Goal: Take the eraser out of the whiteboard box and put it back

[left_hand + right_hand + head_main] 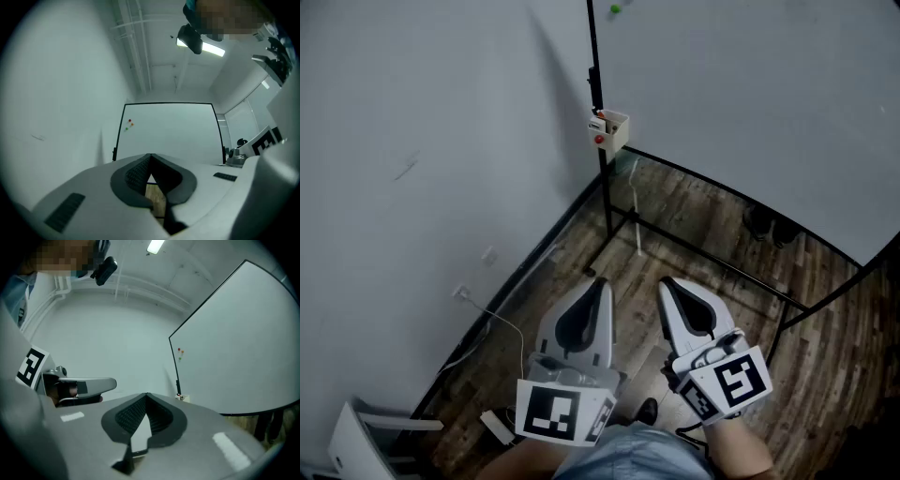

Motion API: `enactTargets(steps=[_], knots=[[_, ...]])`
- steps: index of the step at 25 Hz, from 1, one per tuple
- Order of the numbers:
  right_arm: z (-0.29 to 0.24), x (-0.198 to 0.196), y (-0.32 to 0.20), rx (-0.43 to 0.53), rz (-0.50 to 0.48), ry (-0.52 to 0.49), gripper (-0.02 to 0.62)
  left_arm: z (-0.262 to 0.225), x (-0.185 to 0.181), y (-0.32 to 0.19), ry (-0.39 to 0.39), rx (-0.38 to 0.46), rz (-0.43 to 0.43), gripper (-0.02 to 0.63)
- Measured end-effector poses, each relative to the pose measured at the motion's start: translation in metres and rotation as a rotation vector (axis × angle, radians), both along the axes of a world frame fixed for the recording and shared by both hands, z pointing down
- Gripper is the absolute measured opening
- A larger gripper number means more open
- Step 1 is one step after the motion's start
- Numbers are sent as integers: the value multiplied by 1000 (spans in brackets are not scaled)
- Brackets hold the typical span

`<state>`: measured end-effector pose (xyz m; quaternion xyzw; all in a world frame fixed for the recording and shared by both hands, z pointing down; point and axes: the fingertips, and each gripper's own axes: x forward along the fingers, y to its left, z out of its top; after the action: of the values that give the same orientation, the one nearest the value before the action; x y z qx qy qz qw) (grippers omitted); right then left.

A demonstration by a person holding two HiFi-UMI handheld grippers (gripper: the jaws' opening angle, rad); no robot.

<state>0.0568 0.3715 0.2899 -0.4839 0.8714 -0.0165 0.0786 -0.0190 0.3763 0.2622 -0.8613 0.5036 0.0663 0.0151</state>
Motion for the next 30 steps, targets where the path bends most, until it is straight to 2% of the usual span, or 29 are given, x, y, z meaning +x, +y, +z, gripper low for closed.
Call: enactTargets(steps=[10,13,22,30], knots=[[2,13,-6,-3,-9,-8,0,-3,8,-7,-12,13,-17,6],[4,15,-8,-11,-29,-39,2,-2,11,-11,-3,19,-27,6],[12,45,-16,-29,-61,-40,2,6,36,-16,2,1,-56,6],[18,32,-49,-58,-88,-33,2,16,31,-47,11,-21,-70,6]])
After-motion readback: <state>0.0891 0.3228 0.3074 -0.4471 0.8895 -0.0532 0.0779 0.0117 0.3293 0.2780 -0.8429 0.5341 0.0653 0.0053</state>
